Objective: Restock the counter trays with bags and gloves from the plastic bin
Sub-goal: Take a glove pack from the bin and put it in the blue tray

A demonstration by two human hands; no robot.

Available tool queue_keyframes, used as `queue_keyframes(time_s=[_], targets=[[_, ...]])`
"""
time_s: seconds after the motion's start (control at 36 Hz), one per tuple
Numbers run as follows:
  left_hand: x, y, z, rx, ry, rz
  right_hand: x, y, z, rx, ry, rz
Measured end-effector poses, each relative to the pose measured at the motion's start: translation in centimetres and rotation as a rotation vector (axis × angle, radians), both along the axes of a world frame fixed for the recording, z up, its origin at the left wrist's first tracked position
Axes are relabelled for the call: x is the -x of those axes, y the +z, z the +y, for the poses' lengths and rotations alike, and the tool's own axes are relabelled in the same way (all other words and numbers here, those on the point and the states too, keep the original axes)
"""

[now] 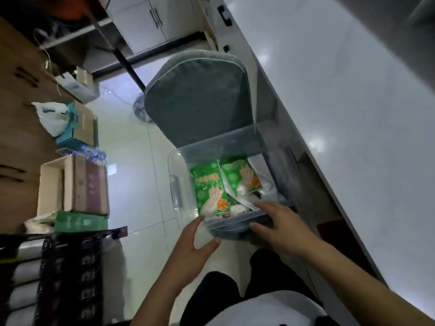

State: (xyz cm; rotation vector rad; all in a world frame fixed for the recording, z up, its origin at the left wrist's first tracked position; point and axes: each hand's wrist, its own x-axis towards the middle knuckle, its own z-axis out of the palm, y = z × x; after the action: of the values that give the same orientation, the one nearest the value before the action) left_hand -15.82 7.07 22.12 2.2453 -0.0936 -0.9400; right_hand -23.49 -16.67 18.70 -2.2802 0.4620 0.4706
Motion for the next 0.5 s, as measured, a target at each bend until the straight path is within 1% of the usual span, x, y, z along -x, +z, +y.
queue_keyframes(time_s=[0.08,0.17,0.31,0.39,0.44,0.5], targets=[[-2.5,-1.6,-2.5,0.075,0.162,0.110,-2.1,-2.4,-0.8,0.037,0.054,0.104],[-4.1,-3.5,-4.1,0.098,0.231,0.196,-3.2,-5.3,-0.9,0.071,0.071,0.208],[-7.2,-8.6,-5.5,0.043,0.244,0.341,-3.2,-11.1,-0.7,0.162,-0.007,0.318],[-9.8,-12.3,-6.6,0.017,0.315,0.439,-2.1,-13.9,-0.3,0.152,-0.073,0.412],[-11.6,-15.0,-7.6,-0.019,0.351,0.489,-1.2,-15.2,0.2,0.174,-0.109,0.431],[-13.2,-17.7,-8.6,-0.052,0.369,0.553,-0.6,-15.8,1.0,0.261,-0.104,0.421]])
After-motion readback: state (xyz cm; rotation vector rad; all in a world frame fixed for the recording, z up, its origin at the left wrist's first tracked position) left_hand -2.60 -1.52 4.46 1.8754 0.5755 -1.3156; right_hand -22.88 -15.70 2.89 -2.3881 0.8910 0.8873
